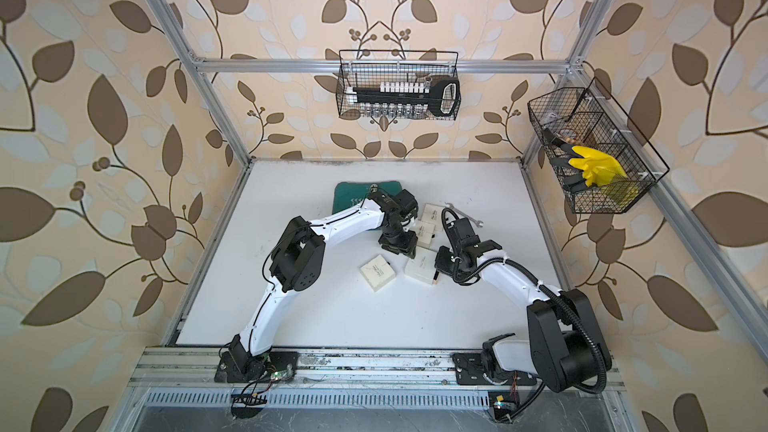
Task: Take out the earrings from the drawer-style jewelry box
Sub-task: Open the drawer in the jewelry box.
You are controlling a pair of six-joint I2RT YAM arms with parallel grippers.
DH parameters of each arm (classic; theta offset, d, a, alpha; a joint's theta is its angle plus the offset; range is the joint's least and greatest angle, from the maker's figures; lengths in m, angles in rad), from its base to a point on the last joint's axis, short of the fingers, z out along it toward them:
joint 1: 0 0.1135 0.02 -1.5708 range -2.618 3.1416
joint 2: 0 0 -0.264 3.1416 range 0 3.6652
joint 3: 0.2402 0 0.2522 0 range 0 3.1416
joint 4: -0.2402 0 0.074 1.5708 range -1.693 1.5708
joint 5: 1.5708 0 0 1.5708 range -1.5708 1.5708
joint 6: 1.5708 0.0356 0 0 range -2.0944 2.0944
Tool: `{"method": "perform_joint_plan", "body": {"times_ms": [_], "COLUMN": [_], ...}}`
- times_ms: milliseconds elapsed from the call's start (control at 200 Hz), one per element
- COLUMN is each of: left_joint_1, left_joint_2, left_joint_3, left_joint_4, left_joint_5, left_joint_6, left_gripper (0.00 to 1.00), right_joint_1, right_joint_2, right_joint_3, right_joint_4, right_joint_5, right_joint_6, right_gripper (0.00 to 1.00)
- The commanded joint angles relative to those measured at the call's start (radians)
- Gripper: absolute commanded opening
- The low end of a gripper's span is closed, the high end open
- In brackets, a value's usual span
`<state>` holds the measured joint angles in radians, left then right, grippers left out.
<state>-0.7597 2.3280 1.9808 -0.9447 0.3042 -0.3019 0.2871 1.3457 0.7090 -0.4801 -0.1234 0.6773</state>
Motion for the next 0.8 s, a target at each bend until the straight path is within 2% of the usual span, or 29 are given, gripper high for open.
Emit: {"method": "perform_joint_plan", "body": {"times_ms": [0,455,665,795], "left_joint_1": [0.01,0.013,0.012,0.014], "left_joint_2": [0.074,0.097,0.11,0.116], "left_joint_3": [-0.032,-0.03,-0.029,-0.029], "left_joint_4": [-0.103,-0.127,-0.146,-0.149], "left_joint_5": [-0.163,-0.262,-0.346,-0.359], "left_joint_6": [0.015,0.005,0.008,0.008], "left_gripper": [0.58,0.58,0.58,0.58], "right_joint_1": [0.007,0.003,-0.036,-0.07], "right_joint_2": [0.037,0.07,0.047,0.046], "right_joint_3": [0.006,0.023,0.011,0.004], "right_joint_4": [-0.016,-0.219,-0.263,-0.287], "right_joint_5": [0.008,0.211,0.25,0.262], "right_joint_6": [0.01,0.095,0.119,0.12], "right_gripper": [0.25,0.24,0.24,0.24]}}
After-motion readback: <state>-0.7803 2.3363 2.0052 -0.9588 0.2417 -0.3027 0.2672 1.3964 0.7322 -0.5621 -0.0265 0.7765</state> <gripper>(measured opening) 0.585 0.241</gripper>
